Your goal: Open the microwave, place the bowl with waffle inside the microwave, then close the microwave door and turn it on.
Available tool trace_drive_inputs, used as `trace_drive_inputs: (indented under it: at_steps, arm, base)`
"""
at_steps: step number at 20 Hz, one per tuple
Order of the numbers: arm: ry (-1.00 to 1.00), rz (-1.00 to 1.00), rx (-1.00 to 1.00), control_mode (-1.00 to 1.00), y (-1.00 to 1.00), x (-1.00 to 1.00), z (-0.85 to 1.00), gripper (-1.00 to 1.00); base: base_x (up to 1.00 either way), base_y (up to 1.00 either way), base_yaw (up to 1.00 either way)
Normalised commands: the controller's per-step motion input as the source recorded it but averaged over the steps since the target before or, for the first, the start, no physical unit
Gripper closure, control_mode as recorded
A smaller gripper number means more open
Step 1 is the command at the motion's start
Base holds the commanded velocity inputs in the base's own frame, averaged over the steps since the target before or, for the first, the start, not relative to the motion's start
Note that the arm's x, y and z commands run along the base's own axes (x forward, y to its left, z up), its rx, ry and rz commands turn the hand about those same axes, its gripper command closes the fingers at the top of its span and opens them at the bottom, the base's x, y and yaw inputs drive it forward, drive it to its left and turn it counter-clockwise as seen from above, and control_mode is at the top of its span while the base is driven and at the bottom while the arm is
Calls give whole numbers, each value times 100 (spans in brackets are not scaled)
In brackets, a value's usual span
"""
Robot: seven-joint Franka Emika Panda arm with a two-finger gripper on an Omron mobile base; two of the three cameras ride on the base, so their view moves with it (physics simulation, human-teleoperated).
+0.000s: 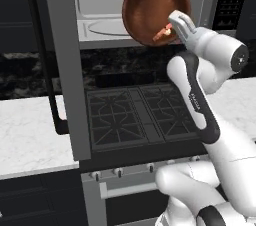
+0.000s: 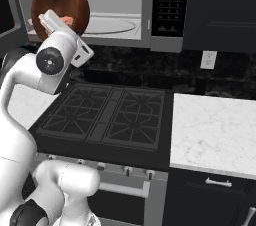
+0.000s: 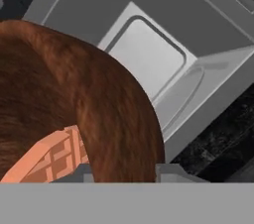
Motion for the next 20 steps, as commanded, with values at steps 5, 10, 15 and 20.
trace_drive_inputs:
  at_steps: [5, 10, 15, 20]
  arm:
    - [15, -1, -1, -100, 0, 10, 0, 100]
    - [25, 0, 0, -100, 0, 28, 0, 100]
    - [32, 0, 2, -100, -1, 13, 2, 100]
    - [37, -1, 1, -100, -2, 1, 4, 100]
  base:
    - [0, 0, 0]
    - [0, 0, 0]
    - [0, 0, 0]
    - [0, 0, 0]
